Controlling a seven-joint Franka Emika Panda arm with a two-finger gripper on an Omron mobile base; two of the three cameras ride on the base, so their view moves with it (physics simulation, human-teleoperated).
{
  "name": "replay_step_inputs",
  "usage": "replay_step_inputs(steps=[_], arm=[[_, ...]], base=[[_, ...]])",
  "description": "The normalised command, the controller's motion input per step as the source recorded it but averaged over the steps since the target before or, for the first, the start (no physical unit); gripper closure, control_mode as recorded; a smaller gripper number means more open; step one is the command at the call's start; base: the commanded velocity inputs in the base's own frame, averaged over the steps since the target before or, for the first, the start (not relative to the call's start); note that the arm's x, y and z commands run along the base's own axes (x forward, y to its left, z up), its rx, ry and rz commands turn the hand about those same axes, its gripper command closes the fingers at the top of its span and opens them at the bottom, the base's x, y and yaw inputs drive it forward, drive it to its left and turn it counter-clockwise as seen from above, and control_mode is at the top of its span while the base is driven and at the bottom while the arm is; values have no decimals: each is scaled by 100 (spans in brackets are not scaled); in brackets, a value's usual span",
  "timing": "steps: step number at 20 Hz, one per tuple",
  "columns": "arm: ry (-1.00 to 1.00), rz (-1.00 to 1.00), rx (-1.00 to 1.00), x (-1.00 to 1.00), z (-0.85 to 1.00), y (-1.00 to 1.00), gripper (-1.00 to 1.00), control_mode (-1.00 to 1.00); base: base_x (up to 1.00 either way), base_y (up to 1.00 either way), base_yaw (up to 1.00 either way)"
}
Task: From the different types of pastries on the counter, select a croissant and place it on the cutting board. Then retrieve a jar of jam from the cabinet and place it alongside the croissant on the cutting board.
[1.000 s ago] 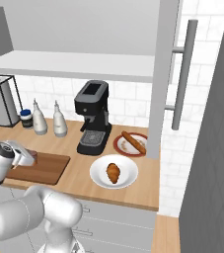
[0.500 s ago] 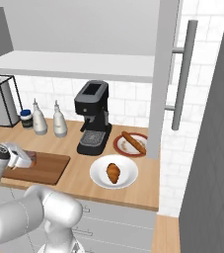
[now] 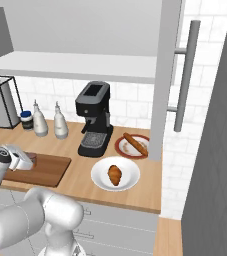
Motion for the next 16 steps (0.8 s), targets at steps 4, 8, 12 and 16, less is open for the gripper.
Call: replay_step_inputs(steps=[4,8,12,16], arm=[[0,0,0,0,0,0,-100,-100],[0,0,0,0,0,0,-100,-100],[-1,0,0,-21,4,0,-100,-100],[-26,0,-8,-80,67,0,-100,-100]], base=[[0,0,0],[0,0,0],[0,0,0],[0,0,0]])
